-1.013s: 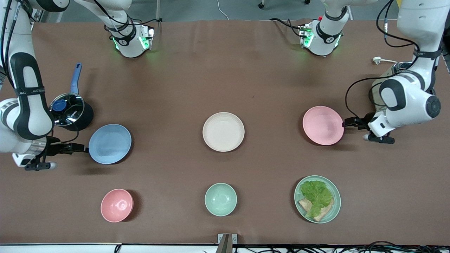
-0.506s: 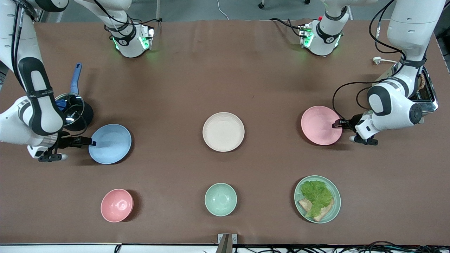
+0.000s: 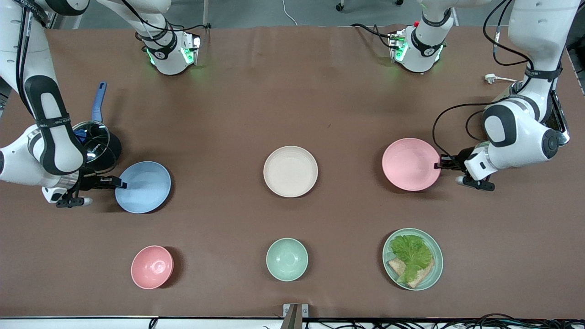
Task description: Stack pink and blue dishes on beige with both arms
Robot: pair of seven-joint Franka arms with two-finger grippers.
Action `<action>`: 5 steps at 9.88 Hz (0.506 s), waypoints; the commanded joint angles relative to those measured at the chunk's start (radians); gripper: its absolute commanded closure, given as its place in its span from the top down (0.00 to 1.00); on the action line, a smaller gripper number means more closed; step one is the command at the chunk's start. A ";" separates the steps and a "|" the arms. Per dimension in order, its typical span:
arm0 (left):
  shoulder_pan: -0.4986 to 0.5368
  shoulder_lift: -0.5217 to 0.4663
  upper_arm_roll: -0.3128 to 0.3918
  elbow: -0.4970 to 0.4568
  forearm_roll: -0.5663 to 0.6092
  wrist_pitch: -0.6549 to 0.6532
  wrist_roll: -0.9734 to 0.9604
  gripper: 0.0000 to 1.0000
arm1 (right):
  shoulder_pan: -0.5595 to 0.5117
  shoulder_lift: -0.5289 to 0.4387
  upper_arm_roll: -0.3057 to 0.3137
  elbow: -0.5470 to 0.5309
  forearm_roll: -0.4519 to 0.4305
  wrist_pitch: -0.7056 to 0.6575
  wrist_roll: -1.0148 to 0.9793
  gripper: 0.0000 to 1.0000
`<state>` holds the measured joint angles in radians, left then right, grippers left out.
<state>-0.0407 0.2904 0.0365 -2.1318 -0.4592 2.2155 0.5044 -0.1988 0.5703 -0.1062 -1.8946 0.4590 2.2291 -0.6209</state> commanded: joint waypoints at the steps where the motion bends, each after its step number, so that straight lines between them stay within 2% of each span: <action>1: 0.002 -0.011 -0.177 -0.007 -0.015 0.027 -0.166 0.00 | -0.018 -0.035 0.005 -0.025 0.043 0.004 -0.026 0.00; 3: 0.001 0.030 -0.353 0.007 -0.004 0.128 -0.417 0.00 | -0.004 -0.049 -0.016 0.030 0.030 -0.052 -0.005 0.00; 4: 0.001 0.071 -0.442 0.018 0.002 0.215 -0.545 0.01 | -0.001 -0.049 -0.047 0.095 0.020 -0.140 0.010 0.00; 5: -0.005 0.126 -0.499 0.038 0.045 0.312 -0.663 0.01 | 0.004 -0.047 -0.075 0.173 -0.012 -0.240 0.027 0.00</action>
<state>-0.0544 0.3102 -0.4008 -2.1265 -0.4505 2.4319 -0.0513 -0.1979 0.5467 -0.1476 -1.7961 0.4661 2.0993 -0.6170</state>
